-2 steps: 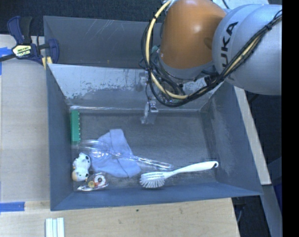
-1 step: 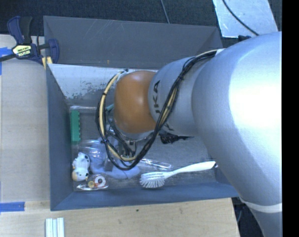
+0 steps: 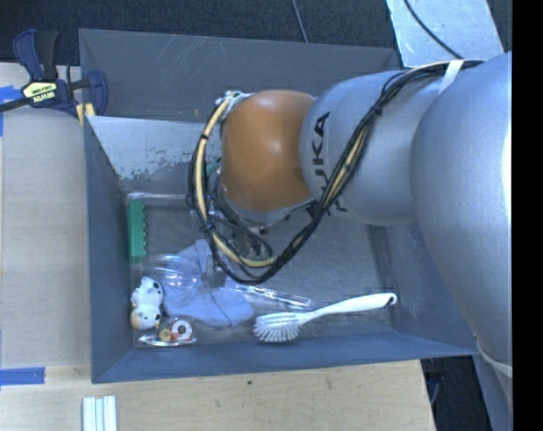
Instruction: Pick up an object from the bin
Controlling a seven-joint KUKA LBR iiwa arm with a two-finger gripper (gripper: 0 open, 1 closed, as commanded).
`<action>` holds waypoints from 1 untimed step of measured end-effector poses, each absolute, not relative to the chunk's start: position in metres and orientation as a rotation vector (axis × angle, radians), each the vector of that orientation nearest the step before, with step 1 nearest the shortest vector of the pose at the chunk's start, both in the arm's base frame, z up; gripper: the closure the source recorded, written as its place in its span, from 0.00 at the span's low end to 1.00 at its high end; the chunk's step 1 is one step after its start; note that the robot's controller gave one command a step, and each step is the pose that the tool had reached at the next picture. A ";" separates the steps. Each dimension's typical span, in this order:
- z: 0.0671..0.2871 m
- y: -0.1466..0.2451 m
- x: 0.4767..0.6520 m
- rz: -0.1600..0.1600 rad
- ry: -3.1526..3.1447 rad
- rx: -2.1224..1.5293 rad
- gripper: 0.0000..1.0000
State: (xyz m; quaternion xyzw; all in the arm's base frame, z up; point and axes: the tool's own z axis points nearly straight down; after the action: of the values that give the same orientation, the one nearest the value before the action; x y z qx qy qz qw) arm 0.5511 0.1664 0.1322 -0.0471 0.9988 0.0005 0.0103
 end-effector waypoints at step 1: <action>0.074 0.173 0.538 0.002 3.137 0.172 0.00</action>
Offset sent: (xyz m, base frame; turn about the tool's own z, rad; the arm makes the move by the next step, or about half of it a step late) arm 0.0147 0.0012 -0.0622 -0.1471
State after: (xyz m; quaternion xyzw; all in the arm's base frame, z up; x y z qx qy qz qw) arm 0.5377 0.1725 0.0743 0.0546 0.9985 0.0005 -0.0002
